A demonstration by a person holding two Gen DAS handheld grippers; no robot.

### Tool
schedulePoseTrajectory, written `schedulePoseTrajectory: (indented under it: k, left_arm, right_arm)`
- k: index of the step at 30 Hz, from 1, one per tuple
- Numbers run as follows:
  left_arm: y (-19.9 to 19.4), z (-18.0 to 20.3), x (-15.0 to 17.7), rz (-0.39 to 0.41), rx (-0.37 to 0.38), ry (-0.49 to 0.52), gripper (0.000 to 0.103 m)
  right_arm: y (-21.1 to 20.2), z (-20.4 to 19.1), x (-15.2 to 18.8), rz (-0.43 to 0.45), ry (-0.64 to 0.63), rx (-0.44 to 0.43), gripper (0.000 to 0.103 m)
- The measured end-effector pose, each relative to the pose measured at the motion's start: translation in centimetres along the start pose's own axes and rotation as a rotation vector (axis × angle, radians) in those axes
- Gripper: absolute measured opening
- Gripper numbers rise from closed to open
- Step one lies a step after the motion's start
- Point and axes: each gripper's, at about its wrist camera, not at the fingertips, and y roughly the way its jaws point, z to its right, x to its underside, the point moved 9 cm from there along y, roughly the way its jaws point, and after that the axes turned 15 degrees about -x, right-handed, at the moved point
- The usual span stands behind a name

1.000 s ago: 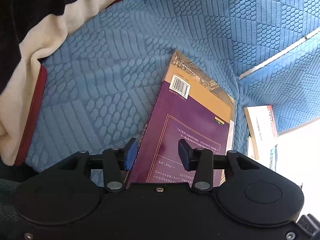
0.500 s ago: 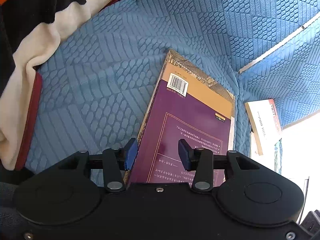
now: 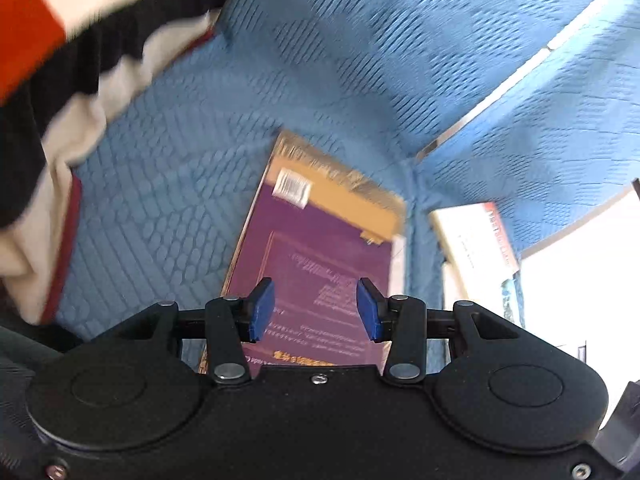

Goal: Organize objects
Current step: 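Withdraw both grippers and move them toward the white book pile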

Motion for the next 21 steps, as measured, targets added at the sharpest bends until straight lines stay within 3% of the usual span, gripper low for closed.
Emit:
schedulePoseTrajectory:
  k: [10,15,21]
  left_arm:
    - [-9.2,4.1,-1.3,0.165,0.038,0.101,0.044]
    - [-12.2,5.6,-1.1,0.214,0.058,0.138,0.045]
    - [-15.2,6.9,-0.1,0.257,0.08,0.174,0.055]
  right_arm:
    - [-9.2,-4.4,-4.9,0.212,-0.12,0.031,0.026]
    - [-12.2,-5.3,-5.1,0.261,-0.134,0.052,0.026]
    - [-14.4,-5.4,-4.4,0.282,-0.133,0.092,0.026]
